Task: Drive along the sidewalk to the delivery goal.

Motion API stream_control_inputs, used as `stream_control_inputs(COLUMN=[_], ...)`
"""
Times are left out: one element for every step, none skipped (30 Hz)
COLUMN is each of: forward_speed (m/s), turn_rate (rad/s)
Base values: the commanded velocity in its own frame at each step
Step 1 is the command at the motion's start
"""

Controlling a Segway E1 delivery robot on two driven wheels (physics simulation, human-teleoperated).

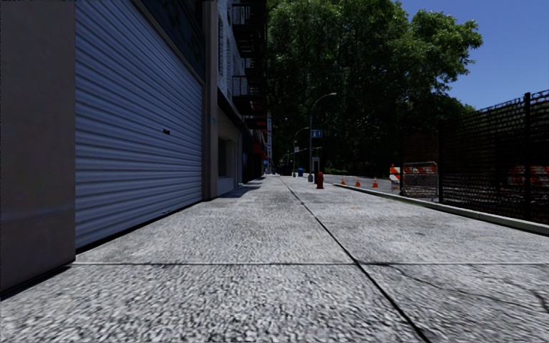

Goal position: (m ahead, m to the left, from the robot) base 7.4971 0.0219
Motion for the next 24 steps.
stream_control_inputs(forward_speed=[2.00,2.00,2.00,2.00,2.00,2.00,2.00,2.00,2.00,2.00,2.00,2.00,2.00,2.00,2.00,2.00,2.00,2.00,2.00,2.00,2.00,2.00,2.00,2.00], turn_rate=[0.00,0.00,0.00,0.00,0.00,0.00,0.00,0.00,0.00,0.00,0.00,0.00,0.00,0.00,0.00,0.00,0.00,0.00,0.00,0.00,0.00,0.00,0.00,0.00])
